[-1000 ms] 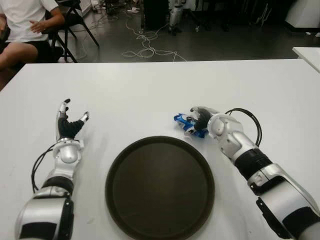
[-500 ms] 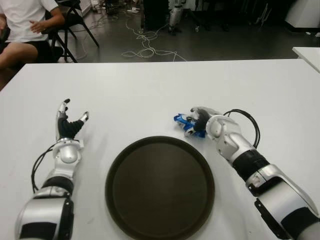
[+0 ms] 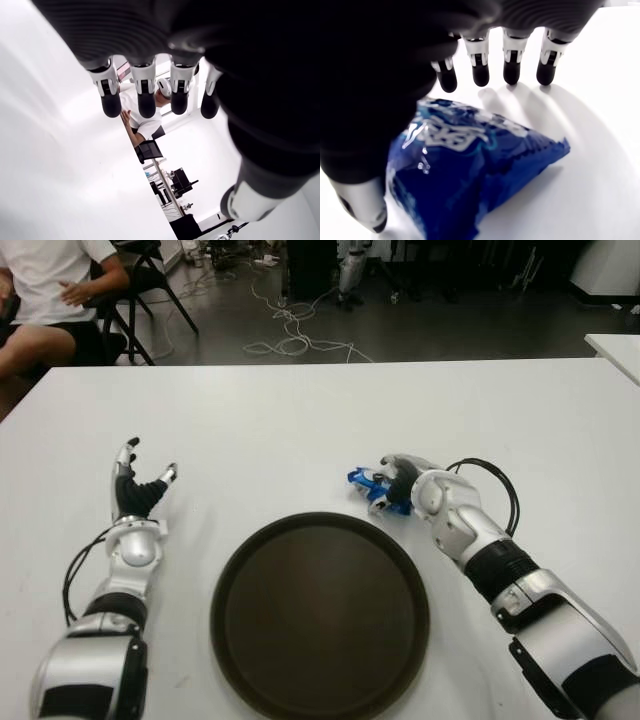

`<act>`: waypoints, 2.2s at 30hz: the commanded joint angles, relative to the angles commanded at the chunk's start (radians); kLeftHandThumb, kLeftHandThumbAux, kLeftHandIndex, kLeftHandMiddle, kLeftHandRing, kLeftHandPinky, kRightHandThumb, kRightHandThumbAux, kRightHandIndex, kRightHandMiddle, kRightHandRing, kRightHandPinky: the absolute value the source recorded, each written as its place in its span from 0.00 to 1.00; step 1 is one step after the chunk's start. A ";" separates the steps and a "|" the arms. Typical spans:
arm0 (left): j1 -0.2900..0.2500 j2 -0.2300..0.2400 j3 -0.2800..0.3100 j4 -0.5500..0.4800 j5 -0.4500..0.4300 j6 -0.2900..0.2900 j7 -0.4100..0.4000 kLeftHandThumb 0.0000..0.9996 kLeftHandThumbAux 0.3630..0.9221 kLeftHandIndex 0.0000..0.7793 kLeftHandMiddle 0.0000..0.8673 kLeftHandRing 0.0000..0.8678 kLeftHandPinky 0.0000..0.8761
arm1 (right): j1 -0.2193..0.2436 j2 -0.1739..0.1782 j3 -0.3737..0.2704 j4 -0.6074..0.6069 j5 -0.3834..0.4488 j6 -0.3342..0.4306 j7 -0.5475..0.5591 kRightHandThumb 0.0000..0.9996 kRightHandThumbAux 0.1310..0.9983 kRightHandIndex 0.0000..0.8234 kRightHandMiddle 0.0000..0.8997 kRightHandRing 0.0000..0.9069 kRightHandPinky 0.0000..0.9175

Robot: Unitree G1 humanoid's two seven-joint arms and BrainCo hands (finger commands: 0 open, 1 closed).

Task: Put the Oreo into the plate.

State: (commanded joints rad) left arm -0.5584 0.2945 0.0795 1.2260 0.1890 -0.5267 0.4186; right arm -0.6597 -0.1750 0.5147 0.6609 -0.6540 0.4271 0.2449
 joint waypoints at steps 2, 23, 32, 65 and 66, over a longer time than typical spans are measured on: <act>0.000 0.000 -0.001 0.000 0.001 0.000 0.000 0.00 0.67 0.08 0.10 0.07 0.04 | 0.001 0.000 -0.001 -0.002 0.001 -0.001 0.000 0.00 0.65 0.01 0.04 0.02 0.00; 0.003 -0.001 0.004 -0.004 -0.011 -0.002 -0.016 0.00 0.69 0.07 0.09 0.06 0.03 | 0.004 0.002 -0.010 -0.008 0.006 0.004 -0.005 0.00 0.66 0.03 0.08 0.06 0.00; 0.005 -0.003 0.004 -0.009 -0.010 -0.005 -0.011 0.00 0.69 0.07 0.08 0.05 0.03 | 0.005 0.003 -0.012 0.000 0.009 -0.010 -0.016 0.00 0.68 0.04 0.08 0.06 0.00; 0.004 -0.007 0.011 -0.013 -0.016 0.002 -0.013 0.00 0.64 0.08 0.10 0.07 0.04 | 0.011 0.006 -0.025 0.093 -0.014 -0.142 -0.298 0.00 0.75 0.39 0.44 0.45 0.42; 0.004 -0.007 0.011 -0.012 -0.015 0.001 -0.013 0.00 0.64 0.08 0.10 0.07 0.04 | 0.012 0.009 -0.031 0.096 -0.010 -0.150 -0.316 0.00 0.75 0.41 0.46 0.48 0.45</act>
State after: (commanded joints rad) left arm -0.5539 0.2879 0.0905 1.2140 0.1735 -0.5257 0.4060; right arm -0.6474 -0.1661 0.4833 0.7574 -0.6642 0.2771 -0.0715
